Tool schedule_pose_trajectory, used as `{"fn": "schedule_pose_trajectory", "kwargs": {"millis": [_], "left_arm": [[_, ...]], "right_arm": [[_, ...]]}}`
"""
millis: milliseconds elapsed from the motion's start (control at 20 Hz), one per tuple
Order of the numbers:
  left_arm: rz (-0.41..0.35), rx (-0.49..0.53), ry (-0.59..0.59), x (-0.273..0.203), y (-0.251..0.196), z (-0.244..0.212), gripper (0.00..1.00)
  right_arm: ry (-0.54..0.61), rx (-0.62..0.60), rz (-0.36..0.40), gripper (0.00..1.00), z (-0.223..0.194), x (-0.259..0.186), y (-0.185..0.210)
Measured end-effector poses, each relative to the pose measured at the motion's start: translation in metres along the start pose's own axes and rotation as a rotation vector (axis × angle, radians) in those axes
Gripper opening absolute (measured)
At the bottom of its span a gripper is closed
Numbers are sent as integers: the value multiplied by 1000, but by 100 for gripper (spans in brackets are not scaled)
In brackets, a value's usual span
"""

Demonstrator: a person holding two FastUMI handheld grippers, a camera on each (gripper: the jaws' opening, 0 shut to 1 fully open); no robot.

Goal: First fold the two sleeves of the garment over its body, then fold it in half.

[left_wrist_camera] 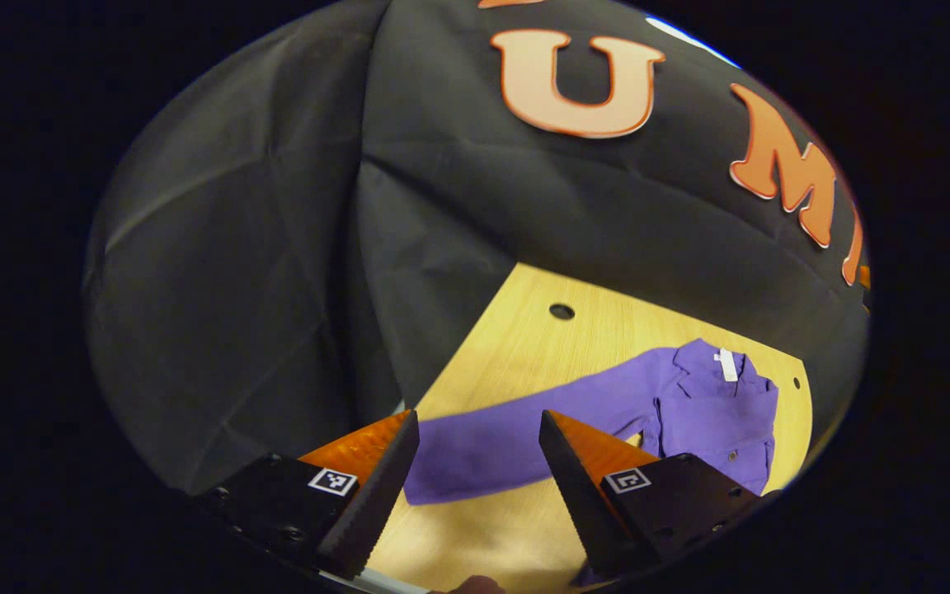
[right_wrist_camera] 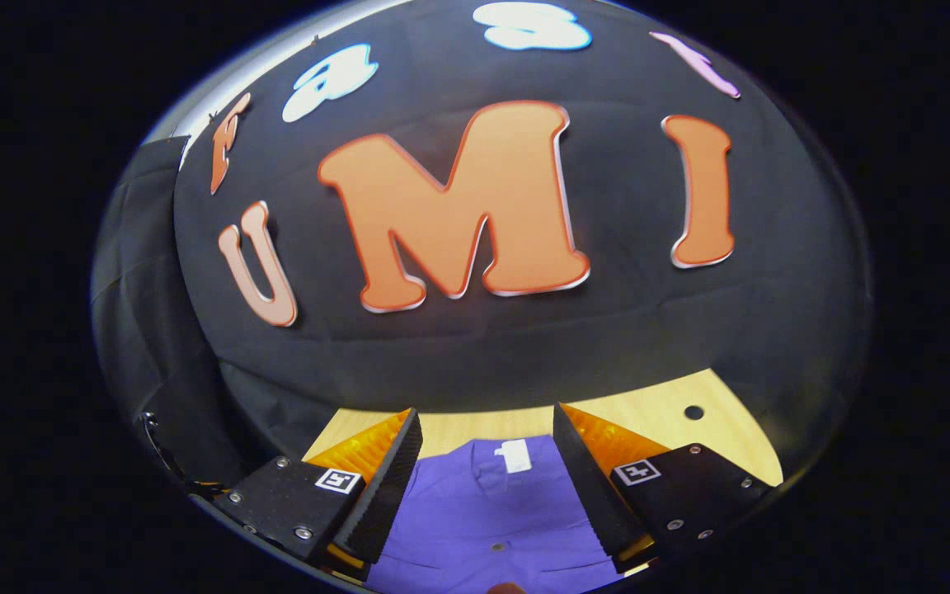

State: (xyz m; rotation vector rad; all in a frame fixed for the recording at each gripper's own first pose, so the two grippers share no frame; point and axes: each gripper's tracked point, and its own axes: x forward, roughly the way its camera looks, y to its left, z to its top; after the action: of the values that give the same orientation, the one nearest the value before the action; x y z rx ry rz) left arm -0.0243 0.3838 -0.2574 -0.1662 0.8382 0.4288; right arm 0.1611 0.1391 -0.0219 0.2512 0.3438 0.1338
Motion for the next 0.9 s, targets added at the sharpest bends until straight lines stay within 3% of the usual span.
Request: {"fn": "schedule_pose_trajectory", "kwargs": {"millis": [350, 450, 650, 900], "left_arm": [[14, -90, 320, 50, 22, -45, 96], [21, -94, 390, 60, 27, -60, 97], [13, -124, 535, 77, 45, -90, 96], [24, -144, 631, 104, 54, -114, 96]], "right_arm": [[-142, -140, -165, 100, 19, -75, -57], [-169, -182, -203, 95, 22, -91, -64], [-179, -235, -239, 95, 12, -113, -68], [-171, -300, -264, 95, 1, -125, -74]]}}
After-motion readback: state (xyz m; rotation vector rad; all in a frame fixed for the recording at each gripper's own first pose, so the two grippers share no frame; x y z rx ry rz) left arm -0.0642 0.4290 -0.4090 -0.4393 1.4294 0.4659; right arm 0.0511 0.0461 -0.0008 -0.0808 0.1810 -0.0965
